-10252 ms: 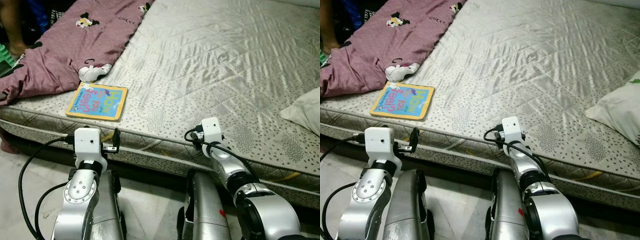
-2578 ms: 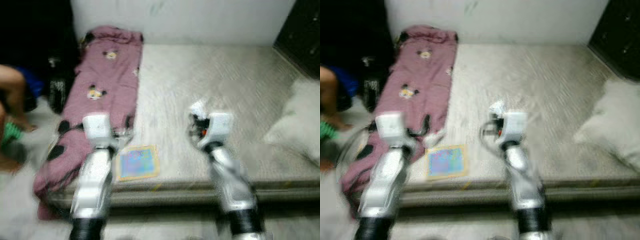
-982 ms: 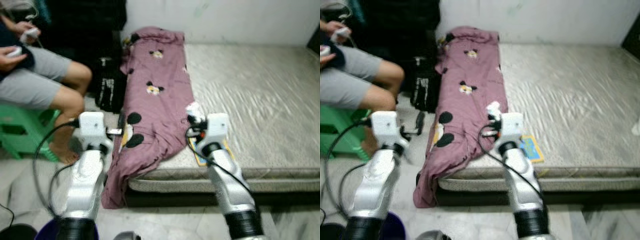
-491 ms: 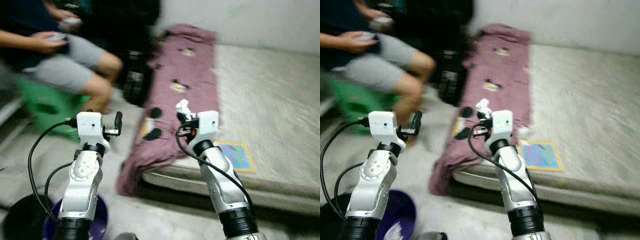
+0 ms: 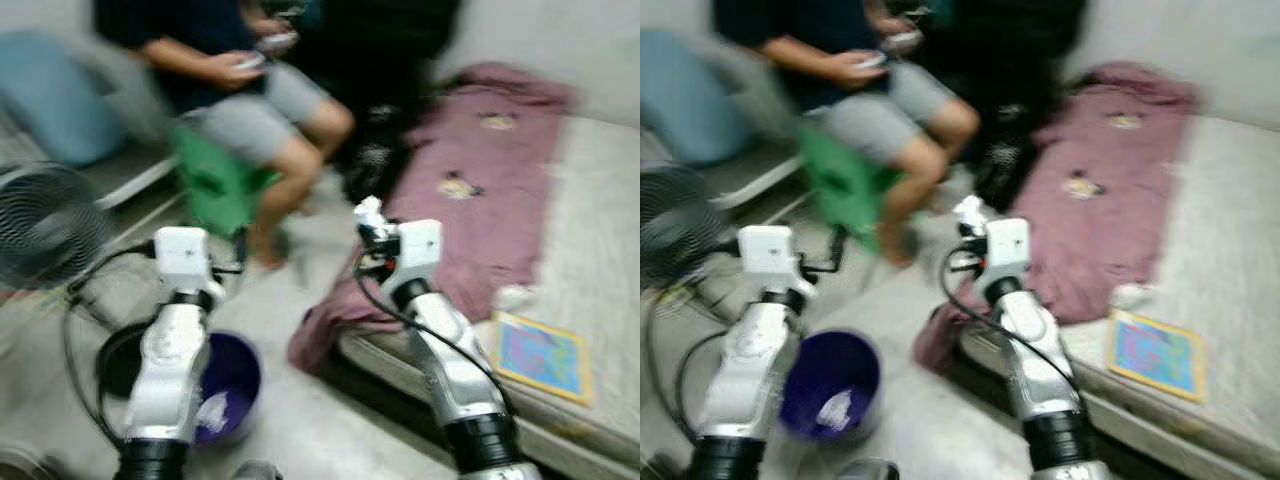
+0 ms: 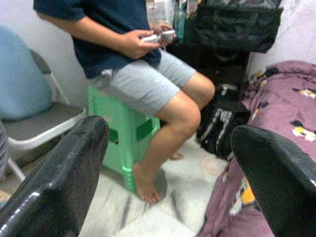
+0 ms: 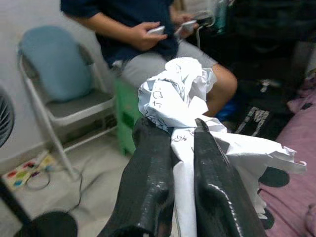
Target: Clean up the room
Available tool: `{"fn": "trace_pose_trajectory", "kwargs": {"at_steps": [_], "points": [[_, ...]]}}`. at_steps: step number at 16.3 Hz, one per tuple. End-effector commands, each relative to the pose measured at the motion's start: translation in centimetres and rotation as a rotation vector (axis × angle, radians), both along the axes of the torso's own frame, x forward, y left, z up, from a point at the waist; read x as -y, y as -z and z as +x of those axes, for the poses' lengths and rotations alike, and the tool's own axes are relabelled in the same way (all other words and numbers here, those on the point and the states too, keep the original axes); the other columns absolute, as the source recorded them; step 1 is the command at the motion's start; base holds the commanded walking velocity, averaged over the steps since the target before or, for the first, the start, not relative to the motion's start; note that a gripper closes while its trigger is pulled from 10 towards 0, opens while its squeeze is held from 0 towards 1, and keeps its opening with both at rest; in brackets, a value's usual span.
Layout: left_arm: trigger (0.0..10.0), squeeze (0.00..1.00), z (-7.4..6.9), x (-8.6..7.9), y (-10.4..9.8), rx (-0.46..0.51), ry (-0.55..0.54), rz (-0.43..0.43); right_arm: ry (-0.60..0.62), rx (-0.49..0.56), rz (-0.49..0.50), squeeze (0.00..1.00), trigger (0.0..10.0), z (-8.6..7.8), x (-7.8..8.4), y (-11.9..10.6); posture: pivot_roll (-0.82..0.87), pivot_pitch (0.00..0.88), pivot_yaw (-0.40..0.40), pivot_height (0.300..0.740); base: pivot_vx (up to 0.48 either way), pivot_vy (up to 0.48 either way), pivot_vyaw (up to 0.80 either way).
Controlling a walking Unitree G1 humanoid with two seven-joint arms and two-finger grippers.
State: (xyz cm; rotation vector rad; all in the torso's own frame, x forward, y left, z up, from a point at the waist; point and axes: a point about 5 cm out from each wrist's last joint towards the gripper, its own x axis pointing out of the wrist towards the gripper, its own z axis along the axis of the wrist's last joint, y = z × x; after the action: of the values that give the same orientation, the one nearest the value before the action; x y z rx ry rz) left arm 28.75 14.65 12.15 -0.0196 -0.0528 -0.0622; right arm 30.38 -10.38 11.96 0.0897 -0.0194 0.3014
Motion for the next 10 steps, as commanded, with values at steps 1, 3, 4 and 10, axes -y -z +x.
{"fn": "trace_pose_trajectory", "kwargs": {"at_steps": [1,3,4,10], "points": [[10.0,0.0,-0.1,-0.7,-0.1,0.001,-0.025,0.013,-0.011,0.02,0.014,0.0,10.0,0.1,-0.6,-0.5,0.06,0.0,-0.001,0.74,0.0,0.0,0.8],[10.0,0.0,-0.3,-1.1,0.3,-0.016,-0.062,0.006,-0.01,0.019,0.023,0.0,10.0,0.3,-0.7,-0.4,0.07,0.0,-0.005,0.74,0.0,0.0,0.4],[10.0,0.0,-0.4,-1.2,0.3,-0.016,-0.068,0.006,-0.015,0.016,0.024,0.0,10.0,0.4,-0.9,-0.4,0.08,0.0,-0.016,0.74,0.0,0.0,0.0],[10.0,0.0,-1.1,-1.9,0.6,-0.02,-0.124,0.001,-0.077,0.035,0.007,0.0,10.0,1.4,-2.4,-0.9,0.12,0.0,-0.047,0.74,0.0,0.0,0.0]]}}
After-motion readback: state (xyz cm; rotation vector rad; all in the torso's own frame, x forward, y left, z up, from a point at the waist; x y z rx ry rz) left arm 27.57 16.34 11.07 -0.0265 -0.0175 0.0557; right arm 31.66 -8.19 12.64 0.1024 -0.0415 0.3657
